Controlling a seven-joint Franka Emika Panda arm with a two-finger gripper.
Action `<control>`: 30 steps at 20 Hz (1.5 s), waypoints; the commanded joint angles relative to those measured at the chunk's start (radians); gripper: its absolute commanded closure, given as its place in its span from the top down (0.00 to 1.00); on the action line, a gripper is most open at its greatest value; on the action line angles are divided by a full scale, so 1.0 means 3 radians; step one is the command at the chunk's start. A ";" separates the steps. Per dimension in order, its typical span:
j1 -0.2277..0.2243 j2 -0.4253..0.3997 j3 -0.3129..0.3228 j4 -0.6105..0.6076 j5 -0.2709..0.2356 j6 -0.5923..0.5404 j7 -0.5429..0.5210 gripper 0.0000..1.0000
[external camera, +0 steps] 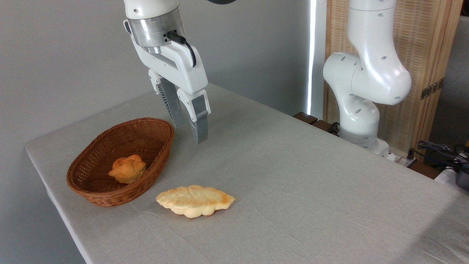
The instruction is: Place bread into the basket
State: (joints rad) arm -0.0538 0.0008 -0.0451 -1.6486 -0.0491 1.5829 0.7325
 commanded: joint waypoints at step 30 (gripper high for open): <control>-0.0005 0.0008 -0.0003 0.0014 -0.0051 0.0097 0.0033 1.00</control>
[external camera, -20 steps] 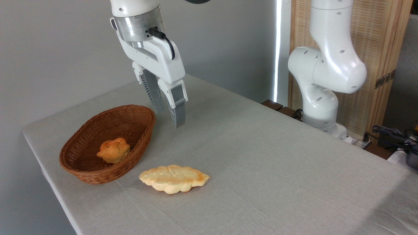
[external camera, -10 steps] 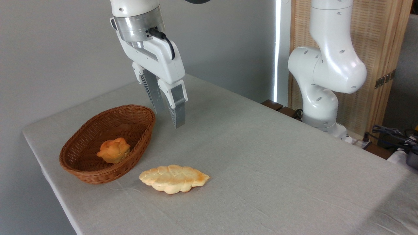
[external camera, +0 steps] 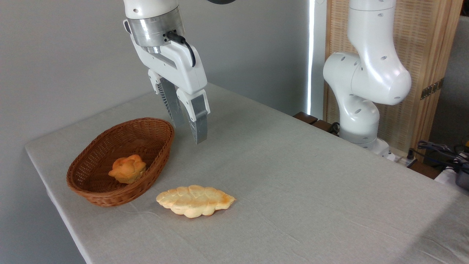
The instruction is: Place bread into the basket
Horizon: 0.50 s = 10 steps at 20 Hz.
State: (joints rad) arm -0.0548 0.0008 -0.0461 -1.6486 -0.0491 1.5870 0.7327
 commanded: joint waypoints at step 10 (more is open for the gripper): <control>-0.0001 0.0033 -0.0010 -0.0068 -0.0056 0.0298 0.0359 1.00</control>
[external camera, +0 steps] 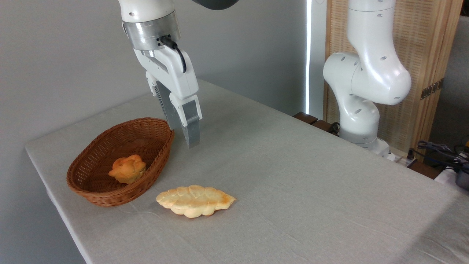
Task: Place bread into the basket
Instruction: 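Move the gripper over the flat golden pastry and lower it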
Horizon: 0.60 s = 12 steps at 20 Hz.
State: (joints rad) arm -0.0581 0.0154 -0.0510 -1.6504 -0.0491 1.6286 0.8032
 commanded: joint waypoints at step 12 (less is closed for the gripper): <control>0.0020 -0.0021 0.0042 -0.0731 -0.0031 0.0870 0.1382 1.00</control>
State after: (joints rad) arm -0.0534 0.0195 -0.0448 -1.7888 -0.0491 1.8264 1.1124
